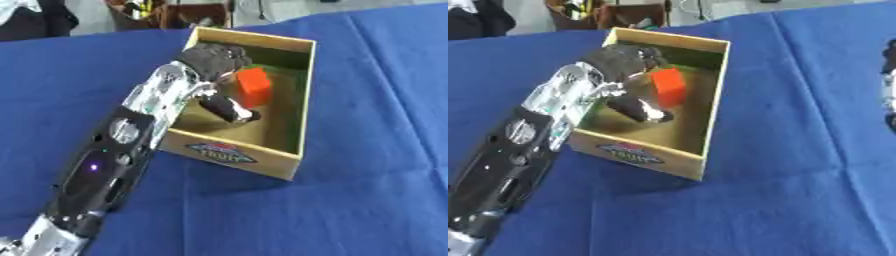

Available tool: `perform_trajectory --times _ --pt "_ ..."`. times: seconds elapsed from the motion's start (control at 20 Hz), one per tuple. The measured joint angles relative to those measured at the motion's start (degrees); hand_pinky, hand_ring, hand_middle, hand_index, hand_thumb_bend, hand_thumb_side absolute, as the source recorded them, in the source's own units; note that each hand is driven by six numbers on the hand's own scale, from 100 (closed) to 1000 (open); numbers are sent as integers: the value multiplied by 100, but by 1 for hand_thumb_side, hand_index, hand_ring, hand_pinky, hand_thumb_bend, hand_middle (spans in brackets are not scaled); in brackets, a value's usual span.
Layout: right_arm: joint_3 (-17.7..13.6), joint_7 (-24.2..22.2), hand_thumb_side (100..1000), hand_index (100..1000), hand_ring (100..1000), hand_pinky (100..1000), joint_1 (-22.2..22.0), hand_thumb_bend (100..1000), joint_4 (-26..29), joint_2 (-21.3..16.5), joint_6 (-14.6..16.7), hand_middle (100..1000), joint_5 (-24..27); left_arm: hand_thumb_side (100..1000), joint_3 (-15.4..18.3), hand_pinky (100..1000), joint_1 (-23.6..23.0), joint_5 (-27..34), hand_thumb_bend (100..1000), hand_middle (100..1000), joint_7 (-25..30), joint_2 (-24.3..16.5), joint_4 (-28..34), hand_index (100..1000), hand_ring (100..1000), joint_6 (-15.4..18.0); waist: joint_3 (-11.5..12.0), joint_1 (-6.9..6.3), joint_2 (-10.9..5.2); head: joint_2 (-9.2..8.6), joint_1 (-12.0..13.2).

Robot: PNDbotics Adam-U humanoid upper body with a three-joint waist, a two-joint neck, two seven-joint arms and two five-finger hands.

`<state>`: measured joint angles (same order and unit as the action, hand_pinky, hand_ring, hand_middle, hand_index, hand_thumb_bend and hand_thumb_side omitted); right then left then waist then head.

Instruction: Pick up objects on the table and place them in the box.

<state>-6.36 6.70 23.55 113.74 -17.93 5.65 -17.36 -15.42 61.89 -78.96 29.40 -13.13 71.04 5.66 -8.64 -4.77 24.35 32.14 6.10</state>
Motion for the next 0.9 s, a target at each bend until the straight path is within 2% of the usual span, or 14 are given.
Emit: perform_trajectory --times 0.1,0.2,0.25,0.45,0.6,0.7,0.9 --pt "0 -1 546 797 650 738 -33 100 0 0 -5 601 0 921 16 763 -33 41 597 949 -40 -21 170 1000 917 -39 21 9 -5 2 -12" --pt "-9 6 544 797 650 738 -47 100 0 1 -13 602 0 927 75 690 -42 136 494 884 -91 -62 363 993 866 -65 64 20 -28 11 -31" --pt "-20 13 543 797 649 737 -58 100 0 1 -21 602 0 932 136 631 -42 200 381 812 -140 -90 478 960 814 -74 100 27 -46 31 -49" --pt "-68 56 542 796 649 736 -98 100 0 1 -43 602 0 880 515 432 -123 510 202 627 -427 -150 1013 868 635 -141 248 49 -107 109 -137" --pt "-104 97 542 796 649 736 -140 100 0 -1 -49 603 0 864 880 381 -380 757 170 595 -672 -206 1421 852 594 -277 356 85 -154 168 -221" --pt "-121 129 542 796 649 736 -145 100 0 -3 -48 603 0 853 1098 313 -578 927 159 544 -840 -249 1696 820 536 -398 415 107 -172 197 -268" --pt "-162 190 542 796 649 736 -190 100 0 -5 -61 603 -3 844 1457 299 -1090 1274 169 542 -1190 -370 2258 818 523 -674 516 169 -189 206 -341"
